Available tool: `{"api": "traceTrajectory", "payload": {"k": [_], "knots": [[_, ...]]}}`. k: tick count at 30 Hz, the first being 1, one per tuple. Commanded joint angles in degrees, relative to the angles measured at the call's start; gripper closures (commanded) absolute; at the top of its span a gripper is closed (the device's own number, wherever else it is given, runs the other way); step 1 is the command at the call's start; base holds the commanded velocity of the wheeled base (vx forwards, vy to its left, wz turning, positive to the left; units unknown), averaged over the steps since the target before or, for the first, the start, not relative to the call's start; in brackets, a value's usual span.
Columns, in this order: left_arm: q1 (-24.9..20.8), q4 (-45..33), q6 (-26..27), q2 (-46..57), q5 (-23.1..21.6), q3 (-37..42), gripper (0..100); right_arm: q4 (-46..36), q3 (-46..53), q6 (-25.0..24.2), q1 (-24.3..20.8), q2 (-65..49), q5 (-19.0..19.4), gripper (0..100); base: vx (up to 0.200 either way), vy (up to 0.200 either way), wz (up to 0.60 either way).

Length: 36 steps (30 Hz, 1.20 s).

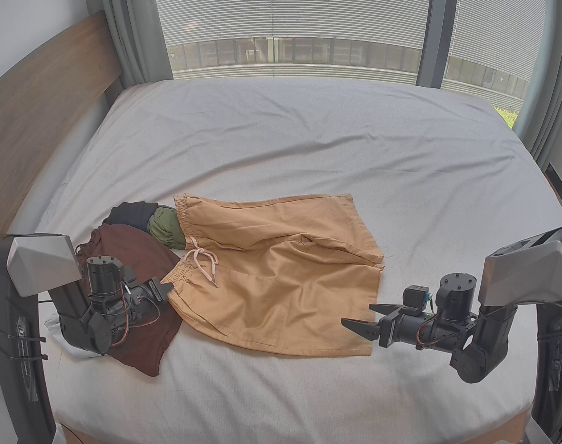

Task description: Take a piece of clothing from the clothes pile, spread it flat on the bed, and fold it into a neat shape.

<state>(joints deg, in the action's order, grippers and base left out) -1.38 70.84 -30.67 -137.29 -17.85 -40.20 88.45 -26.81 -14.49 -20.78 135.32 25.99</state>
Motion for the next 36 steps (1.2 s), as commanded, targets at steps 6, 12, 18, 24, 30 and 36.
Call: {"api": "traceTrajectory", "payload": {"k": [6, 12, 18, 24, 30, 36], "knots": [[-0.1, 2.1, 0.0, 0.0, 0.0, 0.8, 100, -0.1, 2.8, -4.6, 0.7, 3.6, 1.3, 0, 0.000, 0.000, 0.00], [0.0, 2.2, 0.0, 0.0, 0.0, 0.8, 100, -1.7, 2.5, -5.7, 2.8, 6.9, 1.3, 0, 0.000, 0.000, 0.00], [-0.1, 2.5, 0.0, 0.0, 0.0, 0.9, 100, -4.7, 1.8, -5.7, 2.7, 8.7, 1.3, 0, 0.000, 0.000, 0.00], [-0.1, 2.5, 0.0, 0.0, 0.0, 0.9, 100, -3.9, -0.1, -6.2, 2.2, 11.8, 1.1, 0, 0.000, 0.000, 0.00], [-0.1, 2.5, 0.0, 0.0, -0.1, 0.9, 100, -3.7, -1.1, -8.2, 2.1, 12.5, 1.2, 0, 0.000, 0.000, 0.00], [-0.1, 2.5, 0.0, 0.0, -0.1, 0.9, 100, -3.2, -1.4, -9.7, 1.5, 12.5, 1.6, 0, 0.000, 0.000, 0.00]]}}
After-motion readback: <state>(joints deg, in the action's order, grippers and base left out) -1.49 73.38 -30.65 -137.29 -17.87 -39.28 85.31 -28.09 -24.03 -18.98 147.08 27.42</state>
